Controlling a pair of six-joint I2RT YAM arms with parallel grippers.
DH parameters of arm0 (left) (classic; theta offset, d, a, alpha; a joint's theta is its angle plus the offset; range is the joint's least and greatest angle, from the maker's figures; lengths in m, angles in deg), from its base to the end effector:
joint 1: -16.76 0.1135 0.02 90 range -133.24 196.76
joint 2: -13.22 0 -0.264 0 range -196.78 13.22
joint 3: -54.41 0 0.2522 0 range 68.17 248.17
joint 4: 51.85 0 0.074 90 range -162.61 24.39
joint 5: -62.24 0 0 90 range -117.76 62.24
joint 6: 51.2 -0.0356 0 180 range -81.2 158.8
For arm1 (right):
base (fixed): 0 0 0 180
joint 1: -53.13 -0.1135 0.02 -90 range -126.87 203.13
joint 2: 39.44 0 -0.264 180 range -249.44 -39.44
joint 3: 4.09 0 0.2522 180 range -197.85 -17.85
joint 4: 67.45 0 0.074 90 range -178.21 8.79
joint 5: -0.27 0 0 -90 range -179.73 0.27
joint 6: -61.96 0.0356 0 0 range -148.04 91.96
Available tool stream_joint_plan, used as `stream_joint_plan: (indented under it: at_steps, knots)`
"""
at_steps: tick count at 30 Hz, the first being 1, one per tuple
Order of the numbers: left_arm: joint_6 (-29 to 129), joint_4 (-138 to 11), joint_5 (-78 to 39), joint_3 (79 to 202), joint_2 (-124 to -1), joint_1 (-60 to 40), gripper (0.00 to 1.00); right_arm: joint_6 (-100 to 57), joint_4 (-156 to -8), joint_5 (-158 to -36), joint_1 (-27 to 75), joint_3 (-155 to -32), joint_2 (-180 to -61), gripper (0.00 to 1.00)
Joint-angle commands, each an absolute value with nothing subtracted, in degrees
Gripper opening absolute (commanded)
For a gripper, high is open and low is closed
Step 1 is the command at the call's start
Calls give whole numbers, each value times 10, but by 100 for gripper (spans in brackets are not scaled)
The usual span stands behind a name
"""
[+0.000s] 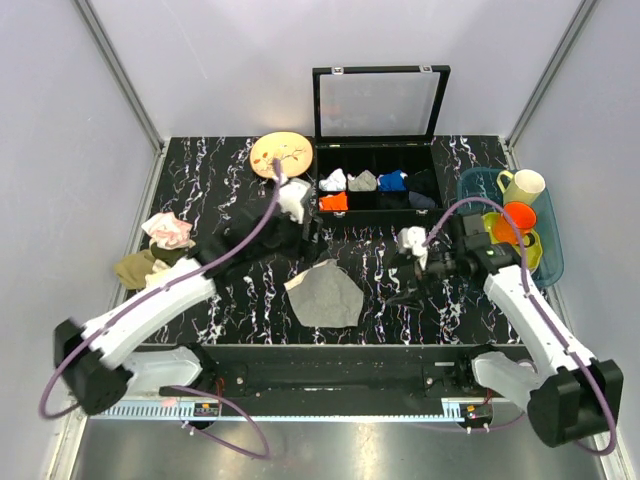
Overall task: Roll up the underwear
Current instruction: Place the underwear at the center of the board, then flatten out the underwear at the center of the board.
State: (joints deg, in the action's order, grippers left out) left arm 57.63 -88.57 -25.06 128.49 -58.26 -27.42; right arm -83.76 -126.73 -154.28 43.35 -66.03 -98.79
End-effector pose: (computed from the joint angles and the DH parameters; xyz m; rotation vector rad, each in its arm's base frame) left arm 0.1988 -0.1955 0.3138 0.5203 2.1854 -0.6677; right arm 0.1782 0.0633 0.2774 -1.4192 1.4982 0.9424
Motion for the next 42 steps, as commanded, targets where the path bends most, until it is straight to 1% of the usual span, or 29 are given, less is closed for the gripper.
stream_joint_plan:
  at_steps: [1,2,3,4,5,6,9,12,14,19,22,23,25,26,30,31,32,34,35,36,37,38,39,40,41,42]
  knots:
    - [466,-891,-353,1230,-447,-272,77,-897,-1249,-1430,299,-651,-1009,94]
    - [472,-898,-378,1214,-404,-271,78,-912,-1247,-1378,267,-654,-1027,93]
    - [477,-920,-433,1203,-379,-271,79,-919,-1247,-1355,241,-657,-1039,92]
    - [486,-935,-462,1195,-358,-271,80,-926,-1249,-1335,196,-670,-1053,90]
    - [488,-946,-485,1185,-312,-270,82,-939,-1252,-1305,176,-678,-1081,88]
    - [489,-959,-516,1179,-290,-271,85,-941,-1251,-1290,157,-685,-1096,84]
    - [486,-946,-514,1148,-209,-270,89,-937,-1223,-1235,87,-711,-1160,78]
    - [478,-930,-501,1107,-158,-270,89,-921,-1182,-1171,37,-730,-1219,77]
    - [479,-930,-501,1098,-148,-270,89,-913,-1154,-1116,14,-732,-1247,75]
    - [470,-929,-519,1097,-152,-270,89,-893,-1116,-1055,-44,-730,-1283,68]
    - [471,-930,-518,1097,-158,-270,89,-890,-1110,-1027,-68,-726,-1312,60]
    - [471,-932,-518,1097,-159,-270,89,-889,-1111,-1021,-73,-726,-1322,53]
    - [471,-932,-517,1098,-159,-270,89,-873,-1120,-1024,-80,-735,-1325,41]
    - [472,-930,-516,1097,-158,-270,89,-868,-1128,-1026,-79,-742,-1320,30]
    - [469,-926,-497,1096,-162,-270,89,-846,-1176,-1055,-61,-770,-1288,12]
    - [468,-925,-491,1095,-164,-270,89,-829,-1196,-1091,-48,-783,-1281,10]
    - [467,-921,-476,1092,-167,-270,89,-819,-1204,-1115,-6,-789,-1262,8]
    - [458,-914,-448,1090,-181,-270,89,-794,-1211,-1181,42,-796,-1227,4]
    - [453,-907,-410,1090,-188,-270,89,-787,-1209,-1196,92,-793,-1214,2]
    - [440,-900,-388,1085,-204,-270,88,-780,-1203,-1208,114,-779,-1200,1]
    - [433,-896,-363,1084,-213,-271,84,-762,-1187,-1228,139,-768,-1188,0]
    - [426,-885,-301,1083,-224,-271,82,-752,-1176,-1237,159,-755,-1162,0]
    - [410,-876,-263,1078,-243,-271,80,-743,-1164,-1245,200,-726,-1150,0]
    - [406,-865,-232,1075,-254,-271,77,-722,-1139,-1251,219,-712,-1131,0]
    - [403,-843,-187,1068,-262,-271,77,-712,-1128,-1255,236,-699,-1123,0]
    - [395,-834,-165,1064,-272,-272,77,-704,-1119,-1258,273,-683,-1119,0]
